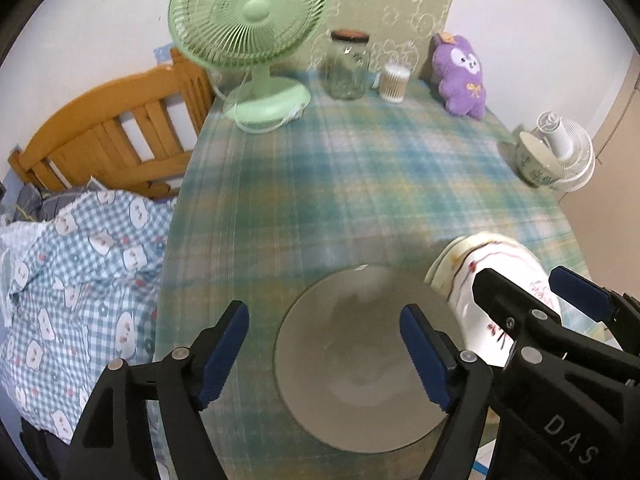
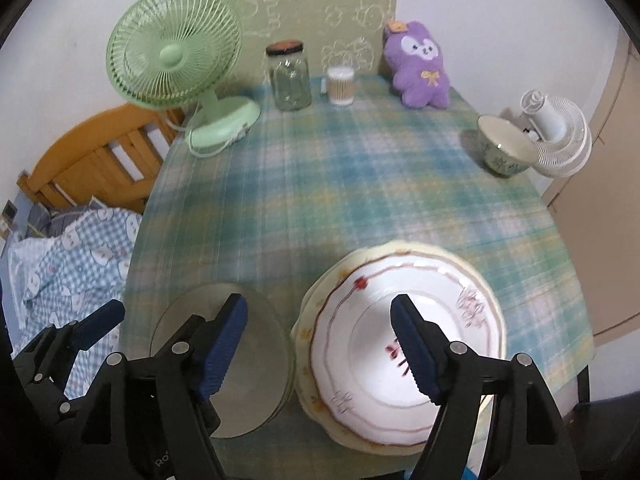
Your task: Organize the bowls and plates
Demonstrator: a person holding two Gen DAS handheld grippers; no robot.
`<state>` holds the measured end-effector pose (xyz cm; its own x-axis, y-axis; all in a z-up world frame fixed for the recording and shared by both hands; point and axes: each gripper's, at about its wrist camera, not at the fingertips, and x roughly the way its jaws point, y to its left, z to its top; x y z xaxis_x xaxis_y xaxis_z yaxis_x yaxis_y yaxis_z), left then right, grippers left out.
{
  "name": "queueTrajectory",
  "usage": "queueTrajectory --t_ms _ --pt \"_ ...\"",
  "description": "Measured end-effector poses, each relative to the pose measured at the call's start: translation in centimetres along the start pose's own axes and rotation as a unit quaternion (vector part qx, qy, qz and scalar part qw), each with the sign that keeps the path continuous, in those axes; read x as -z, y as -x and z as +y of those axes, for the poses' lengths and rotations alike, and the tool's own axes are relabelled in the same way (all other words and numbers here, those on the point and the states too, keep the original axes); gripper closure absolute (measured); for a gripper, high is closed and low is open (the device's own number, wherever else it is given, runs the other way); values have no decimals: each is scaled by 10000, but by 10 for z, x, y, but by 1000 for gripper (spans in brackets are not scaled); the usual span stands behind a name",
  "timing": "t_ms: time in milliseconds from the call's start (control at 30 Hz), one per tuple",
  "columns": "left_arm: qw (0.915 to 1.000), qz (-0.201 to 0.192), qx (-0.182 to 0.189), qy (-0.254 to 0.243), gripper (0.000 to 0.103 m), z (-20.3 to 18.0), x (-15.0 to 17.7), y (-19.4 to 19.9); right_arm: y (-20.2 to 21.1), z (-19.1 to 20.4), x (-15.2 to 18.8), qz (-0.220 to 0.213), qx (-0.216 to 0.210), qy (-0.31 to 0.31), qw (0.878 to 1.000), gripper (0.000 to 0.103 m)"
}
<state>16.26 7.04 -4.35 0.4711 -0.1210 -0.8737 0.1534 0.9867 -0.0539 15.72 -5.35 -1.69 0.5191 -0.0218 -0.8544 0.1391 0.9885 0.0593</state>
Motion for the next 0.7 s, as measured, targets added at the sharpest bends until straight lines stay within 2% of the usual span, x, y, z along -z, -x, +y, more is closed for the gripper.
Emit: queueTrajectory --t_ms 333,700 --pt "9996 -217 -114 149 22 -45 -28 5 4 -47 -32 -127 -199 168 9996 26" --pt "9983 -315 -221 427 22 -121 -67 1 7 -121 -77 -175 -216 493 9984 22"
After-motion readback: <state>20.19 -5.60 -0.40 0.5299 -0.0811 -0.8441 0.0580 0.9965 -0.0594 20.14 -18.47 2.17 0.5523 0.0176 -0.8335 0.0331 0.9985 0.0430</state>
